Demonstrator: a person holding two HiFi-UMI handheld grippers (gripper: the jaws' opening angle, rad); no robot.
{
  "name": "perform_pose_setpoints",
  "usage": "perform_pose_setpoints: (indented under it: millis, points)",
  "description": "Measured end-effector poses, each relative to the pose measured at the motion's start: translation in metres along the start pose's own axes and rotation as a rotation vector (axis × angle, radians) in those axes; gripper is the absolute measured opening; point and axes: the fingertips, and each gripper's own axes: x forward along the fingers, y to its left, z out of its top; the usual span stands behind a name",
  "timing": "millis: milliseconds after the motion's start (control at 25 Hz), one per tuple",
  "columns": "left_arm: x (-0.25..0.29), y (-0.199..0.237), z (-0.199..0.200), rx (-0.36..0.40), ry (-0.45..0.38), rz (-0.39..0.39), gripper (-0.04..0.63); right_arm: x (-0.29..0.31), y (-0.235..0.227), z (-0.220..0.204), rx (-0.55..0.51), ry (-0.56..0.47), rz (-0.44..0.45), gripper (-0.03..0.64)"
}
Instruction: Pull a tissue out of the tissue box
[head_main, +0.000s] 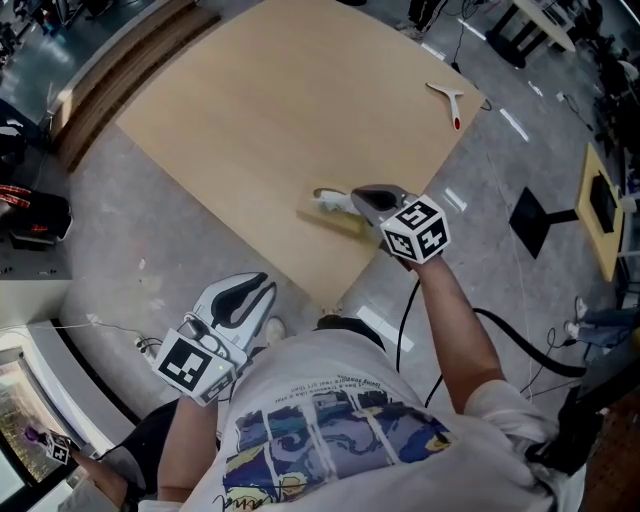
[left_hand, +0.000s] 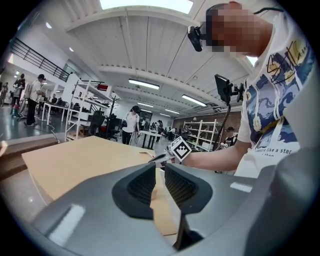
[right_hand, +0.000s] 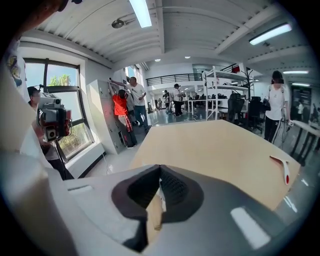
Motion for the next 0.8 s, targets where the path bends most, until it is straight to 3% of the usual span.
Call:
perform_pose_setpoints:
  millis: [800]
  points:
    - [-0.043,0.006,-0.01,0.0,-0.031,-0.069,0.061,-0.034,0.038,0.044,-0.046,-0.066,-0.107,0.003]
